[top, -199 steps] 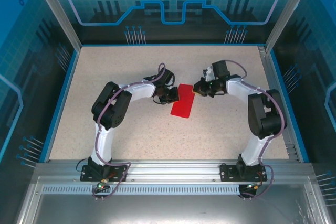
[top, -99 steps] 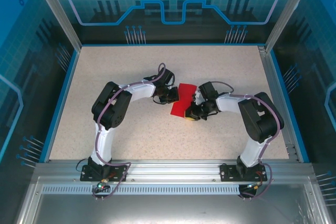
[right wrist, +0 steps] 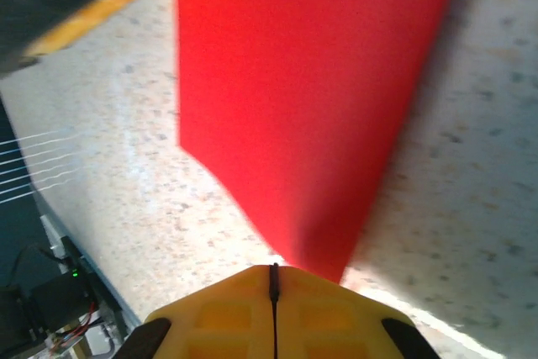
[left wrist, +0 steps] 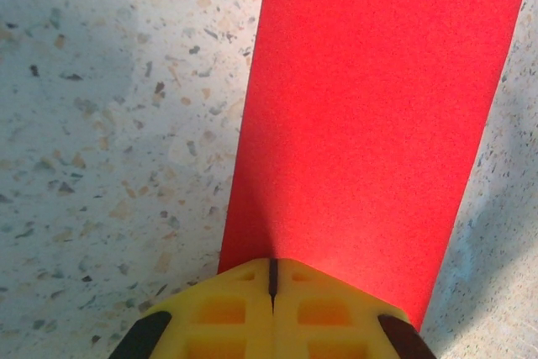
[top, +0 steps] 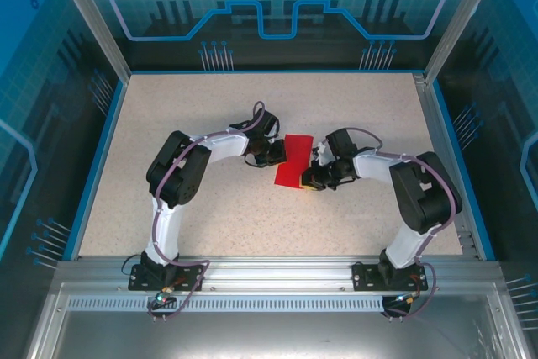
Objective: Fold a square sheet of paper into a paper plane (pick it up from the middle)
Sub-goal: Fold the square sheet of paper in half at the center of the table.
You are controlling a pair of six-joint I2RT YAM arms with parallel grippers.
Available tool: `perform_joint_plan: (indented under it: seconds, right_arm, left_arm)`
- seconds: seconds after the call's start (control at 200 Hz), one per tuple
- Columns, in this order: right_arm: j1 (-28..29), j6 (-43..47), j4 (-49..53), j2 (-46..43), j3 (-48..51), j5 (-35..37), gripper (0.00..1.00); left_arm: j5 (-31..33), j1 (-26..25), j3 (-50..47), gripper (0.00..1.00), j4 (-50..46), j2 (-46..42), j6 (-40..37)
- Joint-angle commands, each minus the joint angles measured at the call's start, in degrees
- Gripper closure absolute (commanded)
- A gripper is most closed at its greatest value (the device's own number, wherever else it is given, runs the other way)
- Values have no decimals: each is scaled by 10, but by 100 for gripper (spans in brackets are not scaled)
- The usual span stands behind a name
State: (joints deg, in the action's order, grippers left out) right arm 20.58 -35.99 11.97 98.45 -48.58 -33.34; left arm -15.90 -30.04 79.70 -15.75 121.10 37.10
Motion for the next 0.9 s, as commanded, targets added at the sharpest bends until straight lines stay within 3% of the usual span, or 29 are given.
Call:
perform_joint_plan:
  seconds: [0.0,0.26,0.435,0.6,0.675,0.785,0.895]
  right_arm:
    - [-4,-12,-25,6,-14,-21,94]
    - [0,0,0,58,-26,3,93]
    - [-7,40,28,73,-1,15,93]
    - [-28,115,116,86,-37,39,93]
    - [-41,136,132,65,-49,31,92]
    - [-45,140,135,31,-73,-10,84]
    - [-47,111,119,-16,-86,11,65]
  left_arm:
    - [4,1,-27,100,-59,10,-3]
    - [3,1,-29,100,-57,8,-1]
    - [2,0,-30,100,-56,0,-2]
    - [-8,0,-41,100,-45,-27,1]
    - [-5,0,-50,93,-36,-51,3]
    - [7,3,-55,82,-30,-76,8]
    - [-9,19,-62,72,-13,-86,30]
